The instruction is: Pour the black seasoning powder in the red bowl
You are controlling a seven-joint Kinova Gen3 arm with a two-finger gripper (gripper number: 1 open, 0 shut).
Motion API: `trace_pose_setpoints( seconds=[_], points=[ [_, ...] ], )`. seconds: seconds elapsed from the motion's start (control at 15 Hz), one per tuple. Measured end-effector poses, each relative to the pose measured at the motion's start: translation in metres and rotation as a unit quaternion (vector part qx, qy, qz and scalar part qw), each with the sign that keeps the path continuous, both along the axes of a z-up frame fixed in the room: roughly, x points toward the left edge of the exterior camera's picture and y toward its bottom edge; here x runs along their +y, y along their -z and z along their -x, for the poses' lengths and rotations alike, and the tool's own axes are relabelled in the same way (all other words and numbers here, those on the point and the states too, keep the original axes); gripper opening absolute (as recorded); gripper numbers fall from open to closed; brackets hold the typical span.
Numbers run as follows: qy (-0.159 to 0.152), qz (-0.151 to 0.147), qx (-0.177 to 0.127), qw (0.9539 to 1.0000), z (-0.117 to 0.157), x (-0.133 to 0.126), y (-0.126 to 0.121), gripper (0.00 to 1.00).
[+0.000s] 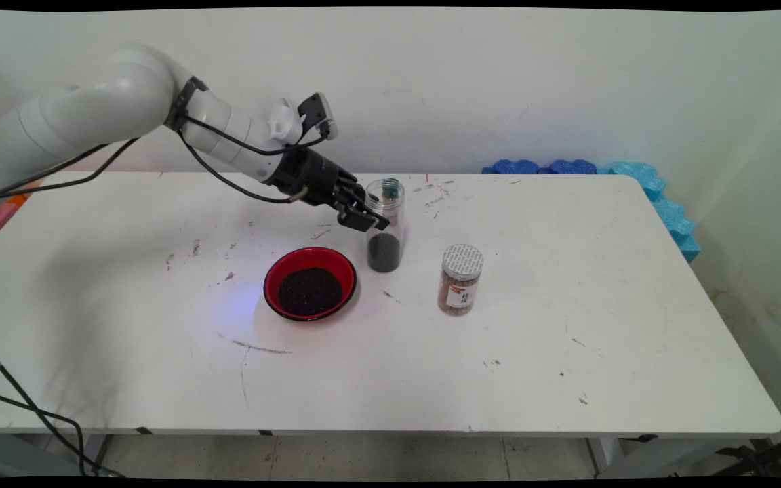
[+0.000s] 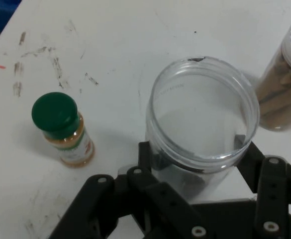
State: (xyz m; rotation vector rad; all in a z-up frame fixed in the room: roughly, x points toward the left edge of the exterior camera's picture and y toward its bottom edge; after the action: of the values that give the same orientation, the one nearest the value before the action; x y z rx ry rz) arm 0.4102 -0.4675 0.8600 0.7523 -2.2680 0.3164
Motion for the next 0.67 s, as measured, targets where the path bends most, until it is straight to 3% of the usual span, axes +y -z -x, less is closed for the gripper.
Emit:
trace_pose_setpoints(
  seconds=[0.47,0.67],
  points=[
    [-0.014,0.01,0.012,0.9998,-0.001,0.01,-0.024,0.0],
    [-0.018,0.013,0.023,0.9995,-0.002,0.02,-0.046,0.0]
  ],
)
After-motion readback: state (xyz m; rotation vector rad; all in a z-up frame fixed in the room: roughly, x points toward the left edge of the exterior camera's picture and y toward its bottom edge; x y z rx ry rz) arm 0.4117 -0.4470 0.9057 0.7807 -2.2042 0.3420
